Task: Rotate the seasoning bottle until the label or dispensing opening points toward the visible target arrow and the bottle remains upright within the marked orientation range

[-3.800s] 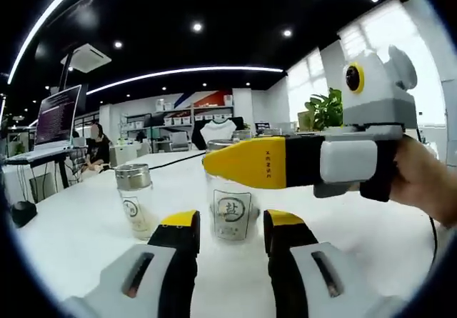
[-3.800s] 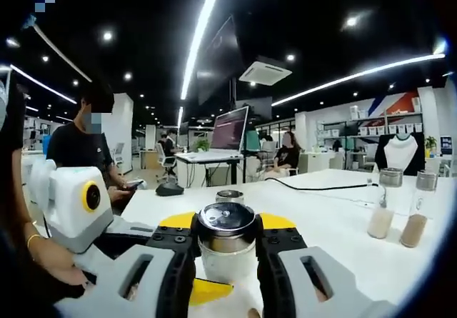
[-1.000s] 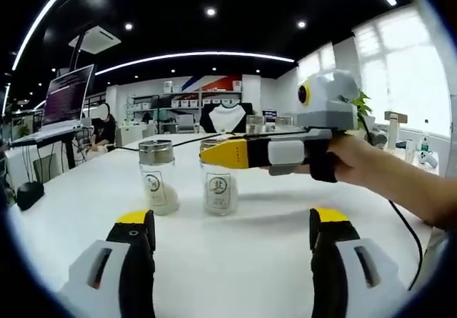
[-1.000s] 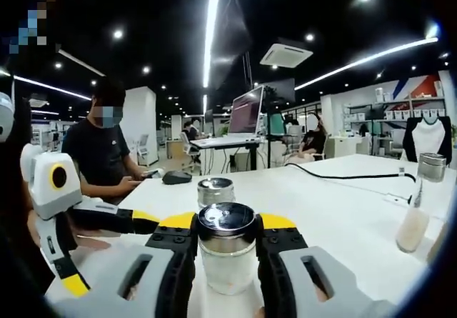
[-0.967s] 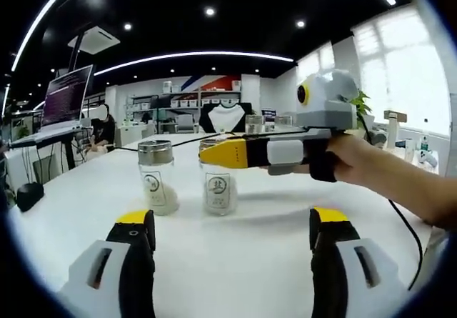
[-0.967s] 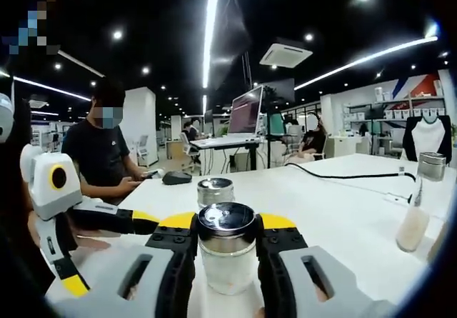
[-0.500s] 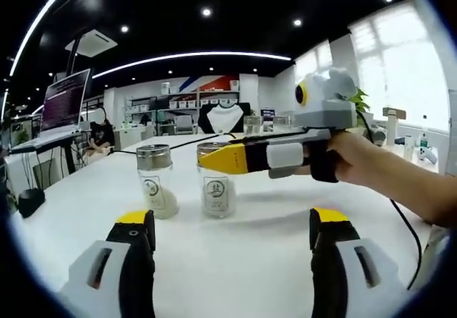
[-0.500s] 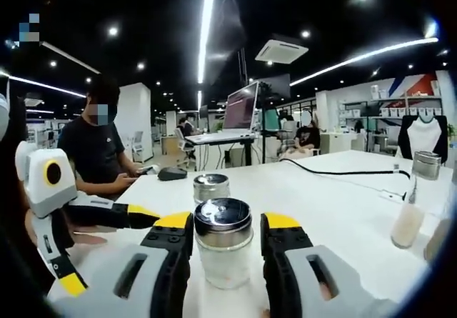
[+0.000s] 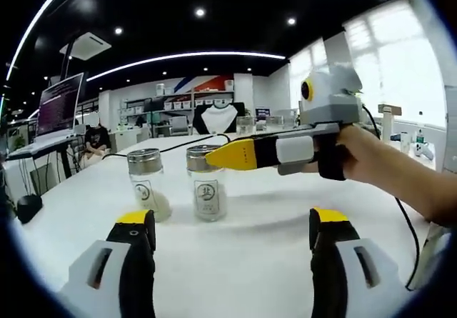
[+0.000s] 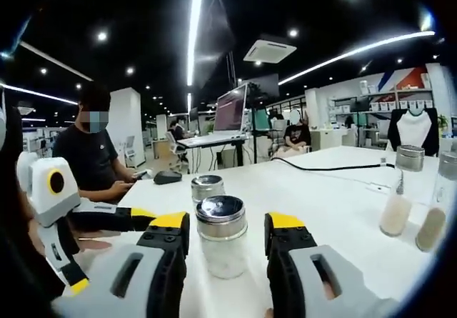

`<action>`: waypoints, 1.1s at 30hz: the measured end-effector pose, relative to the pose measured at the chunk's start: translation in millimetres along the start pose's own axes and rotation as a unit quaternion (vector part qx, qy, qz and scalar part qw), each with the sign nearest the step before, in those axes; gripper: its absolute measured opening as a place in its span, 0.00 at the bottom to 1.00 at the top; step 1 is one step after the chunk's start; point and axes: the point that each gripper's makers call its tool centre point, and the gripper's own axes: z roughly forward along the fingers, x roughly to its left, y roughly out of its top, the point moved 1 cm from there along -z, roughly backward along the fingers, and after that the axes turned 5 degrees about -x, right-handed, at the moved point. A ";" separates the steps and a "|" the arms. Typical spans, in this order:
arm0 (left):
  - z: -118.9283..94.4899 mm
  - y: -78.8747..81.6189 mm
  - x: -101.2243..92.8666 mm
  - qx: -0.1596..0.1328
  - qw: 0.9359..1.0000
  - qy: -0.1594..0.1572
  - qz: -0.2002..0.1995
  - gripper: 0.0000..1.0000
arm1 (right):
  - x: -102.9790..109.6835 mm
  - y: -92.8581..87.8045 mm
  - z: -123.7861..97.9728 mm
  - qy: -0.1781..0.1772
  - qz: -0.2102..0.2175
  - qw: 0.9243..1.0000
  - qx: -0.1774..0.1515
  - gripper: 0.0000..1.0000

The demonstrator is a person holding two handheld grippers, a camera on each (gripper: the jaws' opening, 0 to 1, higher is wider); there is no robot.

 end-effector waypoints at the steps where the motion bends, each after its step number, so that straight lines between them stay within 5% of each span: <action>1: 0.1 0.2 -1.0 0.000 1.000 -0.001 0.000 0.94 | -1.0 0.8 -1.8 -0.002 -0.001 1.000 -0.001 0.43; 25: -4.8 22.9 -41.6 -0.022 0.998 -0.060 0.014 0.94 | -10.8 15.6 -62.9 -0.090 -0.041 0.995 0.000 0.50; 33: -8.0 28.6 -49.7 -0.030 0.997 -0.073 0.008 0.93 | -14.8 7.5 -87.3 -0.147 -0.062 0.987 0.021 0.51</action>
